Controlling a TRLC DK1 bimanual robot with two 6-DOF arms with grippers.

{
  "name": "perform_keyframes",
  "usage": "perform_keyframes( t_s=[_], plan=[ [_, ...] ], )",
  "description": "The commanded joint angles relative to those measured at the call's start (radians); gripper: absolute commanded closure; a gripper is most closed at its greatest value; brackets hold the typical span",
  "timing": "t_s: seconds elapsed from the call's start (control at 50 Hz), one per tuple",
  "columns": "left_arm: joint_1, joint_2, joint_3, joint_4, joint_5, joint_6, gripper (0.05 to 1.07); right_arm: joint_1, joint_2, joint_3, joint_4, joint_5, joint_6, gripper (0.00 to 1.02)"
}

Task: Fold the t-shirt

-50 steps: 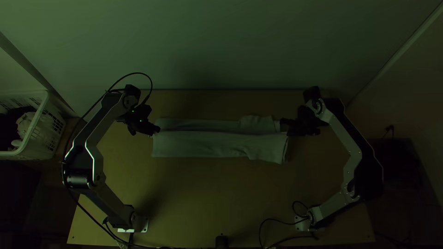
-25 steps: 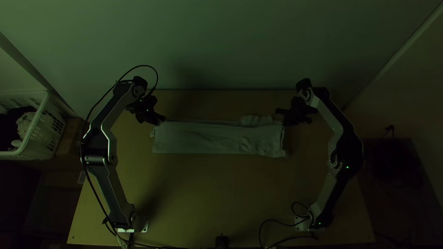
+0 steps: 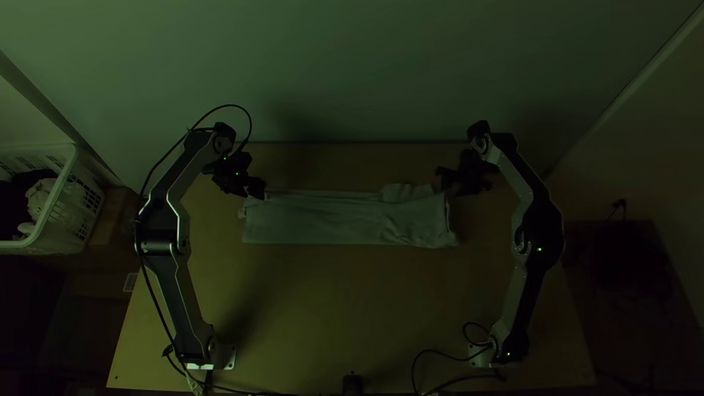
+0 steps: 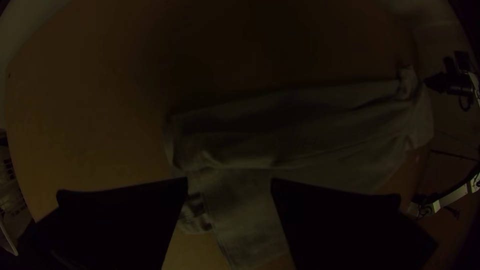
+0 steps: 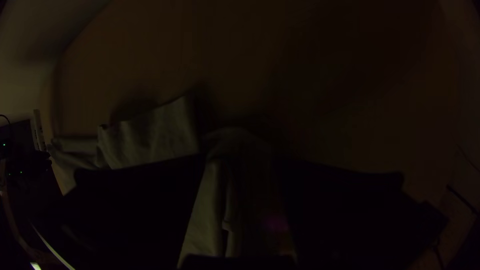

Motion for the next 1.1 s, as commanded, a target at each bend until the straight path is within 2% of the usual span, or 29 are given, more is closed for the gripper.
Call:
perform_keyframes(
  t_s=[0.0, 0.22, 0.5, 0.56, 0.78, 1.08],
  plan=[
    [0.027, -0.030, 0.017, -0.012, 0.052, -0.015, 0.10, -0.024, -0.057, 0.013, -0.017, 0.006, -0.017, 0.12],
    [0.122, -0.068, -0.001, -0.008, 0.245, -0.040, 0.10, -0.067, -0.187, 0.029, -0.005, 0.006, -0.020, 0.11],
    [0.237, -0.104, -0.115, 0.030, 0.422, -0.034, 0.10, -0.099, -0.342, 0.023, 0.024, -0.009, -0.007, 0.10],
    [0.259, -0.111, -0.156, 0.050, 0.452, -0.026, 0.10, -0.119, -0.370, 0.035, 0.047, -0.004, -0.007, 0.06],
    [0.306, -0.140, -0.319, 0.148, 0.503, 0.003, 0.10, -0.137, -0.502, 0.030, 0.052, -0.006, 0.011, 0.06],
    [0.335, -0.156, -0.455, 0.249, 0.514, 0.031, 0.10, -0.148, -0.621, 0.003, 0.052, -0.006, 0.031, 0.06]
  ],
)
